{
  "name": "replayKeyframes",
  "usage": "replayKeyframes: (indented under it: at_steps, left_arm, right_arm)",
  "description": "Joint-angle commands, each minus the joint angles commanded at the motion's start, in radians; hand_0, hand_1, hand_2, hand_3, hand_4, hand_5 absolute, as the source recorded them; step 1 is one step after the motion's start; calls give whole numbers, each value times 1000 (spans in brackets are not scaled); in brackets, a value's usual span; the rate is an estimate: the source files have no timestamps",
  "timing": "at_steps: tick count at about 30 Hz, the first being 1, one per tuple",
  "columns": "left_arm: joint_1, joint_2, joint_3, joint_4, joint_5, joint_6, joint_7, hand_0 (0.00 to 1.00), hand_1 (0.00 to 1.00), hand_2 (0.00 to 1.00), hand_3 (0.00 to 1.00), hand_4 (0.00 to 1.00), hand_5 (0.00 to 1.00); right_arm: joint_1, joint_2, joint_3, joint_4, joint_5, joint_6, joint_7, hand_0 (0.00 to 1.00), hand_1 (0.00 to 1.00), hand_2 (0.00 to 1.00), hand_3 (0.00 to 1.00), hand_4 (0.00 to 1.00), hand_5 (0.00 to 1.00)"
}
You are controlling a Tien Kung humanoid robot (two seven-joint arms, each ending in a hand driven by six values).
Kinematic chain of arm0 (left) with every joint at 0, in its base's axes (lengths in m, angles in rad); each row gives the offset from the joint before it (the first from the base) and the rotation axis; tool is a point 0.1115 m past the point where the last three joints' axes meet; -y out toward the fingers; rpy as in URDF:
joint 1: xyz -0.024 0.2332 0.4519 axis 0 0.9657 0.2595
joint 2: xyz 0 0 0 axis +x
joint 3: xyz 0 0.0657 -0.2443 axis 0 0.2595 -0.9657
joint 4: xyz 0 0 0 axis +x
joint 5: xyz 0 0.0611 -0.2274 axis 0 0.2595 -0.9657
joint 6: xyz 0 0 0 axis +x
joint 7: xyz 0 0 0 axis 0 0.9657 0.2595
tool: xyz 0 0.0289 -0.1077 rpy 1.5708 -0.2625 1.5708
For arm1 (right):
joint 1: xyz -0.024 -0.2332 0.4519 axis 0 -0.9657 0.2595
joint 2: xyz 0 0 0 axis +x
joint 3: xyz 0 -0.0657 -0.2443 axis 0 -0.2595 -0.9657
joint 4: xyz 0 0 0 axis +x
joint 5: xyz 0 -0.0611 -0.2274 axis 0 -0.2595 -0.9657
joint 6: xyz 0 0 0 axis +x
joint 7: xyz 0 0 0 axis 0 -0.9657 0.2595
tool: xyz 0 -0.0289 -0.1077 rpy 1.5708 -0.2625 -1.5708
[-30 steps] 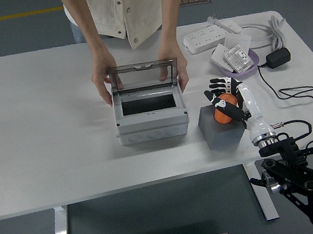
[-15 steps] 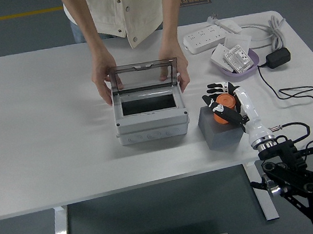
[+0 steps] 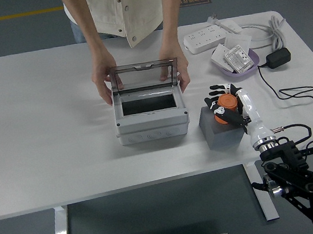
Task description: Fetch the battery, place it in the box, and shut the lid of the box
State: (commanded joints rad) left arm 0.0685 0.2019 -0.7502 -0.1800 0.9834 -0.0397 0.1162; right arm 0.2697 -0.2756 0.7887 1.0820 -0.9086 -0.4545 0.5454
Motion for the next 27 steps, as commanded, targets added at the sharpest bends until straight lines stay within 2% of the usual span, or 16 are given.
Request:
replayKeyframes:
  at_steps: [5,6,12,14,23,24,27]
  left_arm:
    - [0,-2,4,0,-1,0,-1,657,738,605,556,750,239]
    - [-1,-2,5,0,-1,1,-1,657,739,605,555,750,240]
    - [-3,-3,16,0,-10,2,-4,656,740,606,555,750,239]
    - [-3,-3,16,0,-9,1,-4,656,740,606,555,750,239]
    - [-3,-3,8,0,0,2,-2,656,741,606,554,750,238]
    - [-3,-3,7,0,1,2,-2,655,741,605,554,749,237]
    - [-3,-3,3,0,3,4,-3,655,741,605,554,749,237]
  right_arm:
    - [-1,-4,6,5,42,16,5,432,556,583,596,565,184]
    - [-1,-4,6,6,49,19,5,453,552,577,585,466,130]
    - [1,-7,3,8,78,33,4,453,552,577,585,466,130]
    - [3,-7,0,9,76,34,2,483,553,572,578,462,116]
    - [9,-7,-14,16,40,20,-9,512,559,575,584,454,97]
    - [10,-7,-13,17,36,17,-10,515,553,566,571,414,97]
    - [14,-9,-11,24,24,10,-14,515,553,566,571,414,97]
